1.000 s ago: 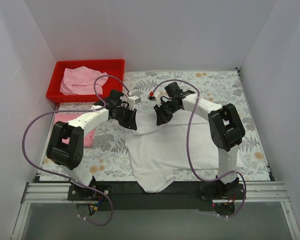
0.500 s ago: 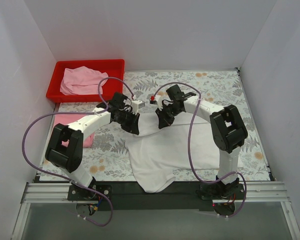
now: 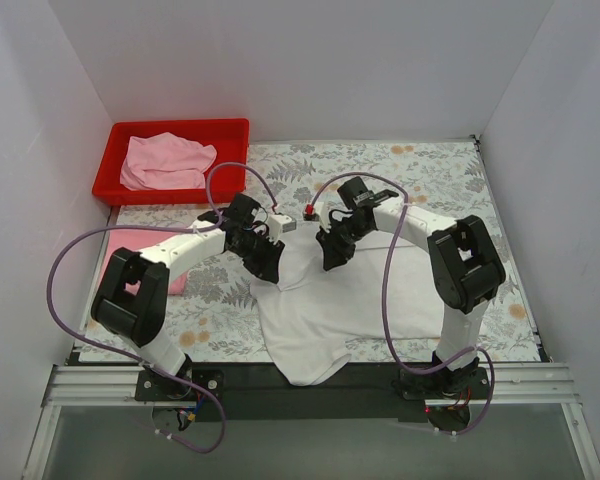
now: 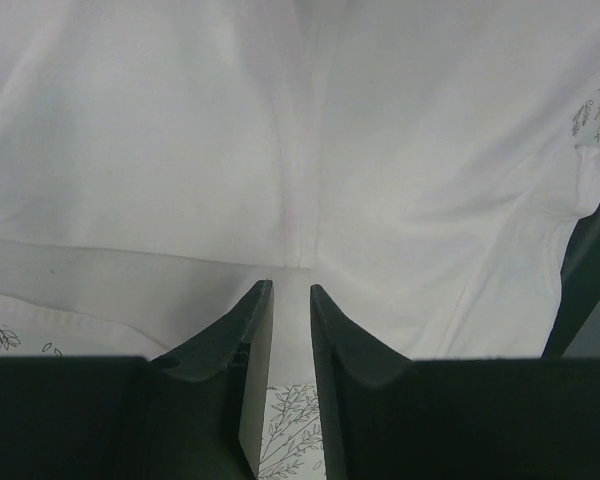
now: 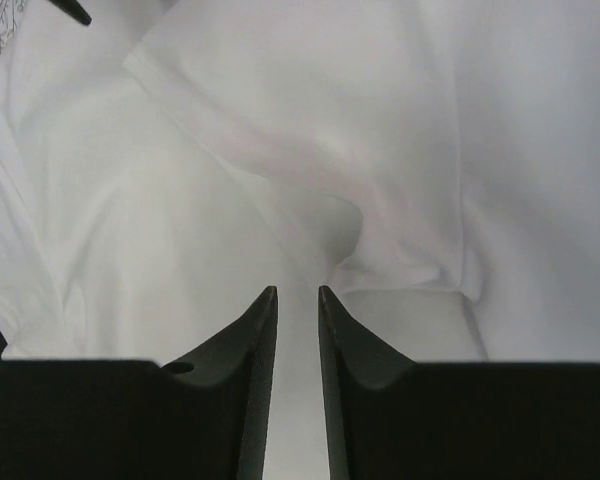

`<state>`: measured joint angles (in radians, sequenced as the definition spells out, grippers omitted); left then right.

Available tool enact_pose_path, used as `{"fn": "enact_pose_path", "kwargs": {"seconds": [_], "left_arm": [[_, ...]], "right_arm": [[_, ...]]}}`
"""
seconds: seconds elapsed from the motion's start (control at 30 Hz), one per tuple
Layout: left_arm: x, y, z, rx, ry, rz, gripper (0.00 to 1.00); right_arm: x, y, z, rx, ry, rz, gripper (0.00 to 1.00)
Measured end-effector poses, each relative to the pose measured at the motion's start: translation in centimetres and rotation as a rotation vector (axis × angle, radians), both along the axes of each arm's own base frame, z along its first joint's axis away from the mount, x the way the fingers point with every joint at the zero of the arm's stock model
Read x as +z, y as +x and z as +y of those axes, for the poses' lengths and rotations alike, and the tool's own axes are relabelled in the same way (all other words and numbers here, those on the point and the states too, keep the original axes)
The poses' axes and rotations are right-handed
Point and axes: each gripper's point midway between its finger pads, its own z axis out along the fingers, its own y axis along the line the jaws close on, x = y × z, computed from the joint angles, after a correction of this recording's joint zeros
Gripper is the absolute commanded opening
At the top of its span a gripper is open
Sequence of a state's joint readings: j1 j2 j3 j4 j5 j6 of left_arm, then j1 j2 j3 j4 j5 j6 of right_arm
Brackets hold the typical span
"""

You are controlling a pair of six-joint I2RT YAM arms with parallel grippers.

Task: Fold and stack the t-shirts
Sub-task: Fold the tshirt

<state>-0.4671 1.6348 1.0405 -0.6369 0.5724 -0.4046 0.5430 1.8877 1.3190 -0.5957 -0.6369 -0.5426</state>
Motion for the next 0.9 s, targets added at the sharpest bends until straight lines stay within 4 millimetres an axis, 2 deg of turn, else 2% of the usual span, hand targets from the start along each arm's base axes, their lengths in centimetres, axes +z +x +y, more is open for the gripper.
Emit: {"fn": "enact_pose_path", "kwargs": {"seconds": [0.07,0.13,0.23,0.33,0.43,0.5,0.57,0.7,0.8,0.9], "left_arm": [[0.2,0.1,0.0,-0.017,-0.006,-0.016,0.22],[0.4,0.4,-0.2,-0.018,-0.015,-0.036,0.22],[1.0,1.6,-0.7,0.000,-0.029,-0.068,0.22],[1.5,4.2,-2.0,0.037,-0.032,-0.112,0.22],[1.2,7.0,-4.1,0.061,-0.033,-0.160,0.21],[0.2,8.0,-5.6,0.065,-0.020,-0.178,0.21],[-1.1,8.0,-6.7,0.057,0.003,-0.176,0.21],[-3.9,6.6,-8.8,0.014,0.049,-0.152,0.20],[-3.8,5.4,-10.6,-0.037,0.040,-0.170,0.20],[-3.9,3.3,-11.9,-0.106,0.046,-0.182,0.20]], "right_arm": [[-0.3,-0.7,-0.5,0.018,-0.012,0.012,0.27],[-0.4,-1.1,-1.0,0.028,-0.021,0.023,0.18],[0.0,-1.3,-2.1,0.008,-0.017,0.053,0.15],[1.0,0.7,-4.4,-0.082,0.008,0.058,0.13],[2.2,4.6,-8.4,-0.234,0.029,0.040,0.12],[2.9,6.9,-11.1,-0.322,0.028,0.011,0.12],[3.5,9.1,-14.1,-0.408,0.019,-0.025,0.12],[4.3,11.8,-18.9,-0.529,-0.018,-0.076,0.11],[3.8,13.3,-21.9,-0.598,-0.060,-0.093,0.11],[2.3,13.8,-24.7,-0.644,-0.116,-0.084,0.11]]}}
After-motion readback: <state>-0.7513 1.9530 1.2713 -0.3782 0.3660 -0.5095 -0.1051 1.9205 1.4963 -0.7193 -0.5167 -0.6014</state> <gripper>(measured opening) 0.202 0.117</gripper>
